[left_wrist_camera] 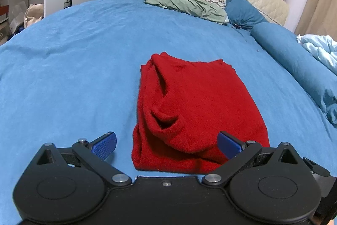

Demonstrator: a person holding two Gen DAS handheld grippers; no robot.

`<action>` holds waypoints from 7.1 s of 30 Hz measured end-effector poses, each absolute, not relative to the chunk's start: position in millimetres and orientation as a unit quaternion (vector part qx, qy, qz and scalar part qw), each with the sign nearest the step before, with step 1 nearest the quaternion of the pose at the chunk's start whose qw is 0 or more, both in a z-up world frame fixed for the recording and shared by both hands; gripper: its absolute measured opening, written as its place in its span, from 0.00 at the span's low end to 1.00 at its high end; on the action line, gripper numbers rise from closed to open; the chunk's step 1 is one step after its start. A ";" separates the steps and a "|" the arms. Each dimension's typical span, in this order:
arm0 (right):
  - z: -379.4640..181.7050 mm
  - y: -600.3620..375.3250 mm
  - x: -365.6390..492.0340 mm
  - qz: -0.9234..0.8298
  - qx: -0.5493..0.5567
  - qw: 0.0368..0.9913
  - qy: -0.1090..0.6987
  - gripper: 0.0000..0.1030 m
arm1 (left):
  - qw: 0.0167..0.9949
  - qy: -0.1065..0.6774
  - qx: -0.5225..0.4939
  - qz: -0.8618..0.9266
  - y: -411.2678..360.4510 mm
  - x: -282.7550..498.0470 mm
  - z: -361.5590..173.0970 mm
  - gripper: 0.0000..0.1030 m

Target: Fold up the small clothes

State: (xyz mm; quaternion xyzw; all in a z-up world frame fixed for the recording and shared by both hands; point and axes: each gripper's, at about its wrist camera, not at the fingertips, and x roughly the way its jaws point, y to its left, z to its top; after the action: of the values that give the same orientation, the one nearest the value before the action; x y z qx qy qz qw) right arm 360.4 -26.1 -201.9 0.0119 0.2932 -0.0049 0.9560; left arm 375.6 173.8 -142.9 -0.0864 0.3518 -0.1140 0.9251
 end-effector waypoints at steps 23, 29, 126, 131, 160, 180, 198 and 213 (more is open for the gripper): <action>-130.9 -101.3 345.6 0.094 -0.026 0.950 0.297 0.99 | 0.937 0.330 0.004 -0.117 181.9 385.8 -116.1 1.00; -90.7 -123.4 412.9 0.129 0.111 0.926 0.337 1.00 | 0.900 0.395 -0.060 -0.174 175.9 461.4 -117.4 1.00; 8.9 -122.6 -32.0 -0.056 0.039 0.933 0.352 1.00 | 0.942 0.319 0.056 -0.086 79.6 9.4 -8.1 1.00; -6.0 -119.9 -42.5 -0.062 0.042 0.928 0.364 1.00 | 0.941 0.320 0.060 -0.092 74.3 3.9 -15.8 1.00; -11.3 -114.2 -51.2 -0.068 0.044 0.927 0.366 1.00 | 0.944 0.304 0.071 -0.104 58.8 -6.0 -12.2 1.00; -7.5 -108.2 -53.1 -0.071 0.041 0.927 0.366 1.00 | 0.945 0.303 0.063 -0.106 59.0 -7.1 -10.4 1.00; -6.4 -108.5 -53.3 -0.069 0.039 0.927 0.367 1.00 | 0.948 0.296 0.064 -0.099 60.1 -8.3 -7.1 1.00; -3.0 -106.5 -53.4 -0.067 0.041 0.927 0.365 1.00 | 0.954 0.278 0.061 -0.097 60.6 -12.7 -2.0 1.00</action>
State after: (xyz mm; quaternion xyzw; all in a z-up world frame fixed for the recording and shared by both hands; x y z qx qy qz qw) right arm -53.4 -106.5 -3.0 0.0411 0.3655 -0.0675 0.9275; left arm -12.7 60.6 -2.0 0.0612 0.2784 -0.0970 0.9536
